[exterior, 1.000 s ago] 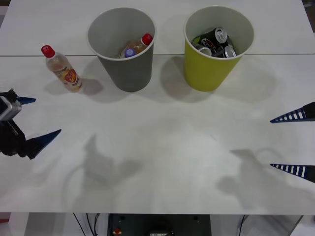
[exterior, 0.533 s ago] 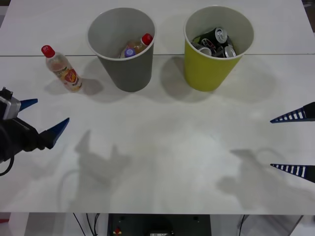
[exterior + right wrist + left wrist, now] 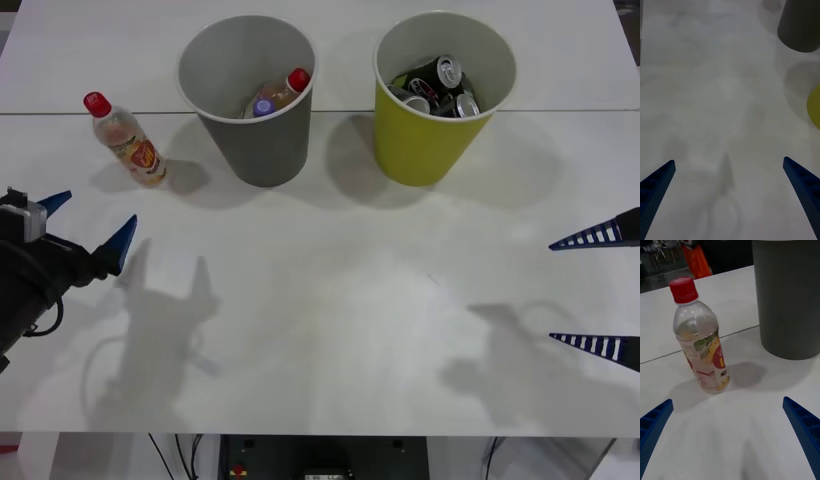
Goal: Put the can into the green bin and the plastic bottle into the gray bin
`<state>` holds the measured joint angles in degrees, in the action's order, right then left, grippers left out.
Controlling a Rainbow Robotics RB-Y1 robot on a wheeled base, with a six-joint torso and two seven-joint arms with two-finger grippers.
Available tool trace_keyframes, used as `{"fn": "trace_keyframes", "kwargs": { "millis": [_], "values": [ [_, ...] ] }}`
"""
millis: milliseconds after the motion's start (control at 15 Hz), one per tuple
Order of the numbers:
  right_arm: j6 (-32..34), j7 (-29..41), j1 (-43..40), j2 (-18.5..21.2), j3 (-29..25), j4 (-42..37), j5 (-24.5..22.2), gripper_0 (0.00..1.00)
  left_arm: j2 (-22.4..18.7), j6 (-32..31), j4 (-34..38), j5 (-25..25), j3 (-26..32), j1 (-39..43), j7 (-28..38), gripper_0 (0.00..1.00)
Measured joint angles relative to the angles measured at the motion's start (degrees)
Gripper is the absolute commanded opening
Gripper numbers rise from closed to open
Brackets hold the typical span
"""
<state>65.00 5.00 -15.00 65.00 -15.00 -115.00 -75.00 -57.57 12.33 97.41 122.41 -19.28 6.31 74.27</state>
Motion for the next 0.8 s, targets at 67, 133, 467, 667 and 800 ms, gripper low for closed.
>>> {"fn": "trace_keyframes", "kwargs": {
  "millis": [67, 133, 467, 667, 800],
  "values": [
    [0.00, 0.00, 0.00, 0.00, 0.00, 0.00, 0.00, 1.00, 1.63, 0.88, -1.73, 0.02, -0.20, -0.93, 0.00, 1.00],
    [0.00, 0.00, 0.00, 0.00, 0.00, 0.00, 0.00, 1.00, 3.19, 1.60, -3.36, -0.04, -0.23, -1.81, 0.00, 1.00],
    [0.00, 0.00, 0.00, 0.00, 0.00, 0.00, 0.00, 1.00, 8.99, 5.04, -11.34, -0.21, -0.23, -6.18, -0.03, 1.00],
    [0.00, 0.00, 0.00, 0.00, 0.00, 0.00, 0.00, 1.00, 11.35, 6.70, -14.55, -0.27, -0.23, -8.05, -0.46, 1.00],
    [0.00, 0.00, 0.00, 0.00, 0.00, 0.00, 0.00, 1.00, 12.93, 7.03, -16.04, -0.27, -0.23, -9.44, -0.68, 1.00]
  ]
}}
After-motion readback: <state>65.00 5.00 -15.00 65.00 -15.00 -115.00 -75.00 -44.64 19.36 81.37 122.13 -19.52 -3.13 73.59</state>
